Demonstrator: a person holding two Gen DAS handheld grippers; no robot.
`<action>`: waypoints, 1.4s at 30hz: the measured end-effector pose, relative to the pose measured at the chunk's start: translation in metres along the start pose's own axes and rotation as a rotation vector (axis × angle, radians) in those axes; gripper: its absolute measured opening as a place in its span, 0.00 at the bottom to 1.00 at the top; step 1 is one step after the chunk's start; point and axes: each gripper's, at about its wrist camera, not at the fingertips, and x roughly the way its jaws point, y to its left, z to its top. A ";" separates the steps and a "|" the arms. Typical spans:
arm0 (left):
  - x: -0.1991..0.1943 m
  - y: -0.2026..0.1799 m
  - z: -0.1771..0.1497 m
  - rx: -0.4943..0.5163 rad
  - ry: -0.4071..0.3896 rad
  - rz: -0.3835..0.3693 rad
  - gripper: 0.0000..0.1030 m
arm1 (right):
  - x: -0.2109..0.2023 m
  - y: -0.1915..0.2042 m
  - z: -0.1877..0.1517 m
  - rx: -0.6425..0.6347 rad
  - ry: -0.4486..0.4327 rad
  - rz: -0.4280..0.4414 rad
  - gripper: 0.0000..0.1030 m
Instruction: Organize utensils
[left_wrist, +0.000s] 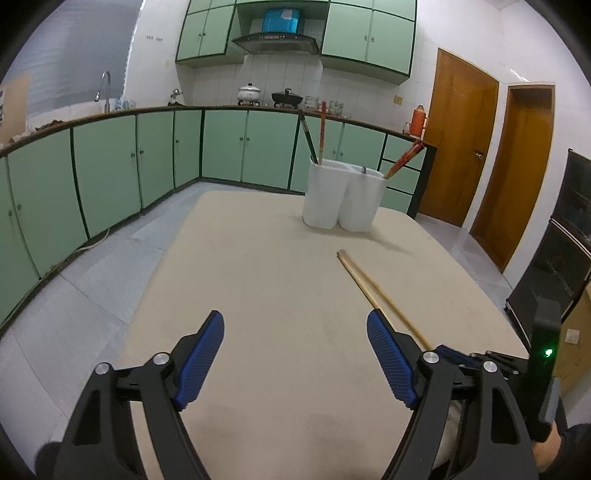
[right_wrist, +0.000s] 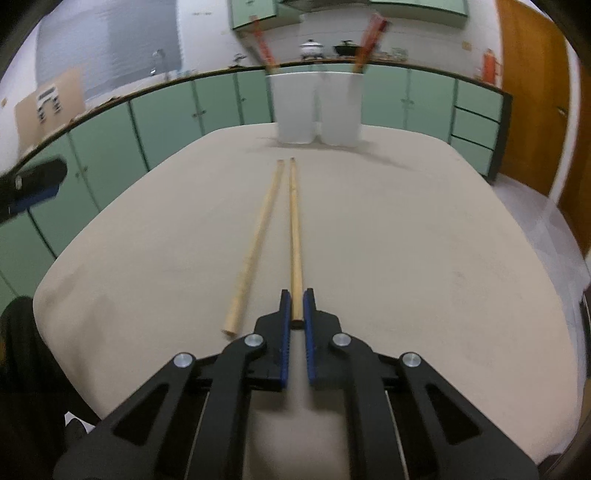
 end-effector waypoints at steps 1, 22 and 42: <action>0.003 -0.004 -0.002 0.002 0.005 -0.005 0.75 | -0.004 -0.007 -0.002 0.006 0.002 -0.009 0.06; 0.070 -0.109 -0.043 0.072 0.115 -0.084 0.60 | -0.027 -0.057 -0.025 0.062 -0.007 -0.042 0.09; 0.068 -0.072 -0.049 -0.031 0.104 -0.008 0.07 | -0.023 -0.036 -0.022 0.014 -0.003 -0.018 0.08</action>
